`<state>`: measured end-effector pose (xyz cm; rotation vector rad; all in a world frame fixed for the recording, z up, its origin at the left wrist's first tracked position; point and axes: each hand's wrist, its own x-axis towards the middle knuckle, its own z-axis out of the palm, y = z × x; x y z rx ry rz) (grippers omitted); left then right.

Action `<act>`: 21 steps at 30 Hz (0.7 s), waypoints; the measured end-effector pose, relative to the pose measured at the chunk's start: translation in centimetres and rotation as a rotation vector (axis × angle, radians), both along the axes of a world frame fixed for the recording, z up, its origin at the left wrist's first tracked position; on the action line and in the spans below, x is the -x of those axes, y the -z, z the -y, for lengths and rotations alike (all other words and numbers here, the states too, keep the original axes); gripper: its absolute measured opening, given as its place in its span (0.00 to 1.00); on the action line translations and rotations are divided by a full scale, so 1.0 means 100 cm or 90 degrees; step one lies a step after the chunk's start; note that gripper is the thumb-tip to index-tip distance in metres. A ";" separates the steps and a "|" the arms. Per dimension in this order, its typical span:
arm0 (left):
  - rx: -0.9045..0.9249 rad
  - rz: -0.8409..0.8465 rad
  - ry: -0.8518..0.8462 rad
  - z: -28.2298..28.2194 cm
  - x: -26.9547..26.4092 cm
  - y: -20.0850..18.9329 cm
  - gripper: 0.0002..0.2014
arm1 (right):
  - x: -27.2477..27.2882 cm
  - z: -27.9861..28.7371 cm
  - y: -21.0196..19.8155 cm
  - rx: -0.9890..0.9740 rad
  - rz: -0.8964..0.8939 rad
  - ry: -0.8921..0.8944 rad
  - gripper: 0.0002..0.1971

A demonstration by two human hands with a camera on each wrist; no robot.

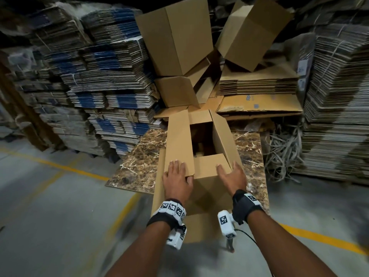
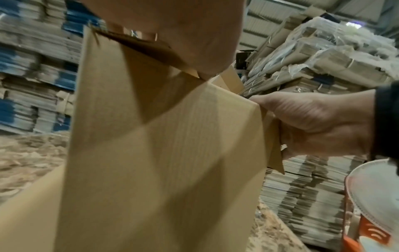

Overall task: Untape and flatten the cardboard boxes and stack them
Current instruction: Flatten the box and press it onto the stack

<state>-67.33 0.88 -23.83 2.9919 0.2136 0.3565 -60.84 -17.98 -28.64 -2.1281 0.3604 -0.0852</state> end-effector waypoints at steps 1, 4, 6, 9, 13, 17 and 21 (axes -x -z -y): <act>0.018 0.013 0.010 -0.004 0.002 -0.001 0.27 | 0.001 0.000 0.000 0.000 -0.001 0.000 0.47; 0.114 0.144 0.021 -0.020 0.007 -0.010 0.21 | 0.001 0.000 0.001 0.002 0.005 -0.003 0.47; 0.208 0.279 -0.035 -0.030 0.010 -0.017 0.15 | 0.001 0.001 0.002 0.008 0.008 -0.005 0.47; 0.389 0.343 -0.147 -0.044 0.013 -0.025 0.15 | 0.001 0.001 0.002 0.011 0.009 -0.011 0.47; 0.558 0.363 -0.247 -0.054 0.011 -0.026 0.19 | 0.003 0.000 0.001 0.006 0.014 -0.012 0.47; 0.617 0.396 -0.307 -0.055 0.011 -0.031 0.19 | 0.006 0.000 0.000 0.002 0.012 -0.016 0.46; 0.760 0.378 -0.363 -0.064 0.005 -0.029 0.21 | 0.005 0.001 0.000 0.006 0.008 -0.019 0.47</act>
